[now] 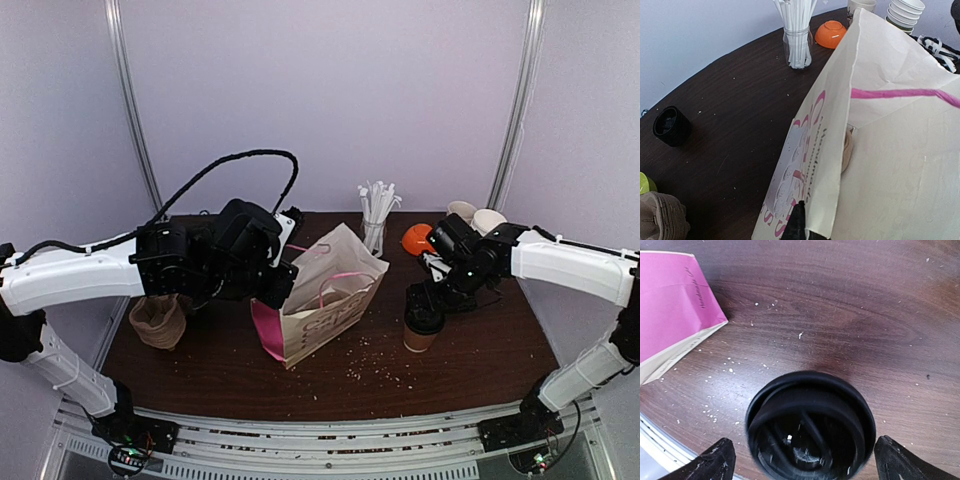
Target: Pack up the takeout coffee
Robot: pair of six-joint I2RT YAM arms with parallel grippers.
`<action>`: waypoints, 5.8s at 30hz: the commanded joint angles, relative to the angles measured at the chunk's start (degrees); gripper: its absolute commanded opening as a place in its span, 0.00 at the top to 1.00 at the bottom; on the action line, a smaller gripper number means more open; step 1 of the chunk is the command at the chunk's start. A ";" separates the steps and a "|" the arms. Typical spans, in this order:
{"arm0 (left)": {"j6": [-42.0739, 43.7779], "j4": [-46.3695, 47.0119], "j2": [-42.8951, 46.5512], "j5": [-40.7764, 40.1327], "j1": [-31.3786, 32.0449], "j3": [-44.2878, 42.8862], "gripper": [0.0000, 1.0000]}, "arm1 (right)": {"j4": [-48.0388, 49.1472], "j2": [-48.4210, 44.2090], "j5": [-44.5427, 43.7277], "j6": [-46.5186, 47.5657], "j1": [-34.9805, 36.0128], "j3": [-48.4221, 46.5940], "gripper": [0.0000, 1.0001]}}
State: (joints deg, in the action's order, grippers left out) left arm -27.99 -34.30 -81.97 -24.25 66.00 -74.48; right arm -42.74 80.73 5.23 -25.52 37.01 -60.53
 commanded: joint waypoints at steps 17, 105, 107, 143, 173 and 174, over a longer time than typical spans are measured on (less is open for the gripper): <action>-1.03 0.03 -0.21 1.18 0.01 0.69 1.00 | -6.42 -6.03 -1.76 0.25 1.91 -3.82 0.57; -2.15 2.49 1.51 1.57 0.01 5.63 1.00 | -4.62 8.41 -5.73 5.90 2.73 6.74 0.46; -2.18 2.49 1.63 1.57 0.01 5.72 1.00 | -4.75 8.05 -5.29 5.80 2.77 6.97 0.46; -2.03 3.36 3.84 1.66 0.01 7.24 1.00 | -6.47 6.38 0.22 3.00 0.63 -6.04 0.00; -2.16 3.45 3.83 1.40 0.03 7.47 1.00 | -8.18 8.69 0.87 6.30 -1.16 -10.05 0.00; -2.16 3.45 3.96 1.40 0.01 7.57 1.00 | -8.34 8.58 0.76 6.34 -1.16 -10.21 0.00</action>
State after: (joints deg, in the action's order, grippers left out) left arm -29.69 -29.54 -78.32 -23.77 66.00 -68.62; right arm -48.86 89.58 7.94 -19.77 36.12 -69.06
